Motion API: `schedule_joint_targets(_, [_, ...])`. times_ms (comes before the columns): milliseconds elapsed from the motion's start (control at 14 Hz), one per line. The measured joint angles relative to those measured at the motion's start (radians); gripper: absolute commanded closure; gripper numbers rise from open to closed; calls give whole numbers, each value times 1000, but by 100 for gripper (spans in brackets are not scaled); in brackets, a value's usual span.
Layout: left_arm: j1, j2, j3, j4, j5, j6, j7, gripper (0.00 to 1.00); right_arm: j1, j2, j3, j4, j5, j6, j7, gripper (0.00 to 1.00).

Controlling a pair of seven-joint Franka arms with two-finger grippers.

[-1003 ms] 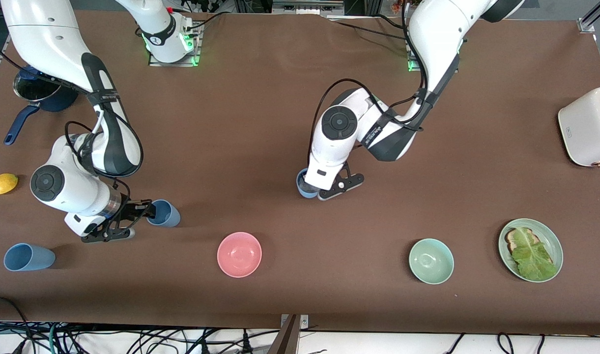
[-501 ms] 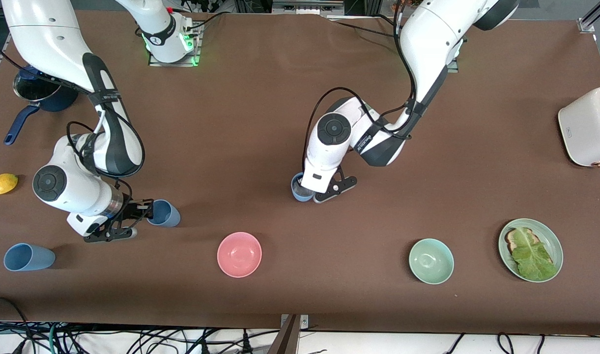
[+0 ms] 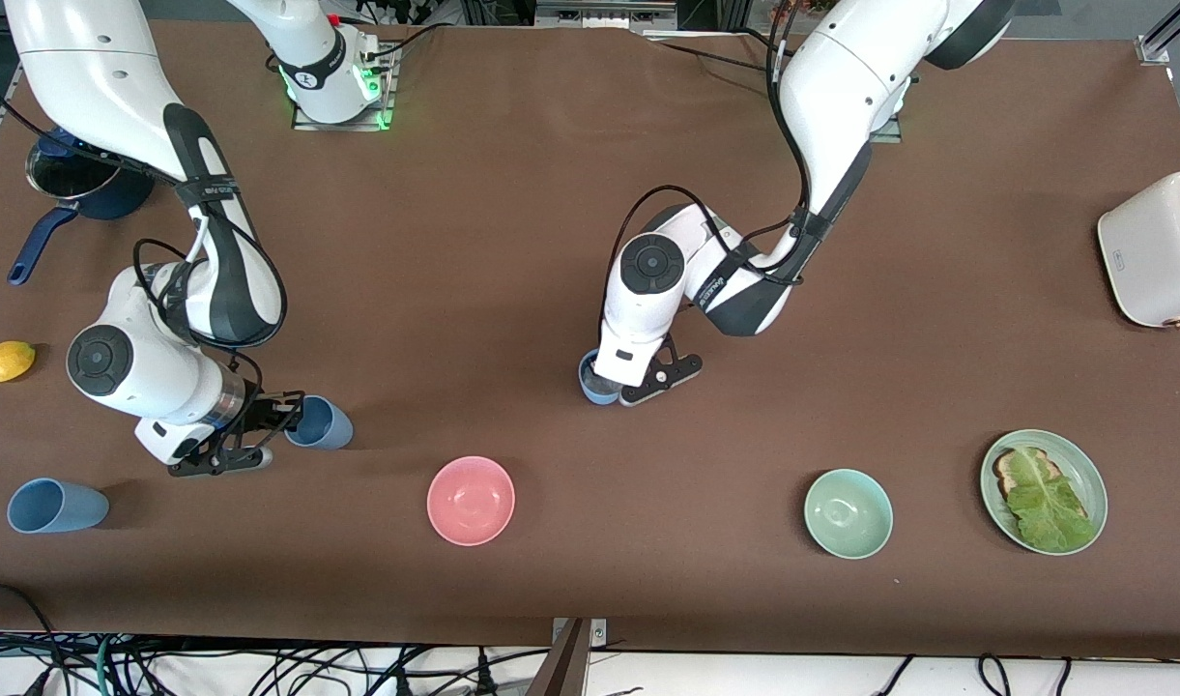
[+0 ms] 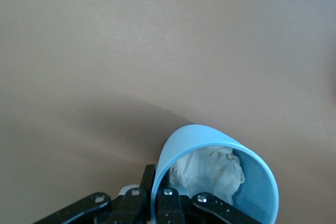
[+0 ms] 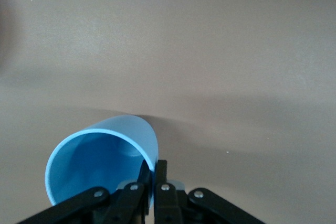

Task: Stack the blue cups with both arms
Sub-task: 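Open the left gripper on the tissue cup while the right gripper lifts the blue cup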

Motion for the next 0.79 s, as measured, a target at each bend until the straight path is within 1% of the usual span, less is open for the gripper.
schedule_joint_targets(72, [0, 0, 0, 0, 0, 1, 0, 93, 0, 0, 0, 0, 0, 0, 0, 100])
schedule_joint_targets(143, [0, 0, 0, 0, 0, 1, 0, 82, 0, 0, 0, 0, 0, 0, 0, 100])
schedule_joint_targets(215, [0, 0, 0, 0, 0, 2, 0, 67, 0, 0, 0, 0, 0, 0, 0, 100])
schedule_joint_targets(358, [0, 0, 1, 0, 0, 4, 0, 46, 0, 0, 0, 1, 0, 0, 0, 100])
schedule_joint_targets(430, [0, 0, 1, 0, 0, 5, 0, 37, 0, 0, 0, 2, 0, -1, 0, 100])
schedule_joint_targets(573, [0, 0, 2, 0, 1, 6, 0, 26, 0, -1, 0, 10, 0, -16, 0, 100])
schedule_joint_targets(788, [0, -1, 2, 1, 7, 9, 1, 15, 0, -8, 0, 56, 0, -97, 0, 100])
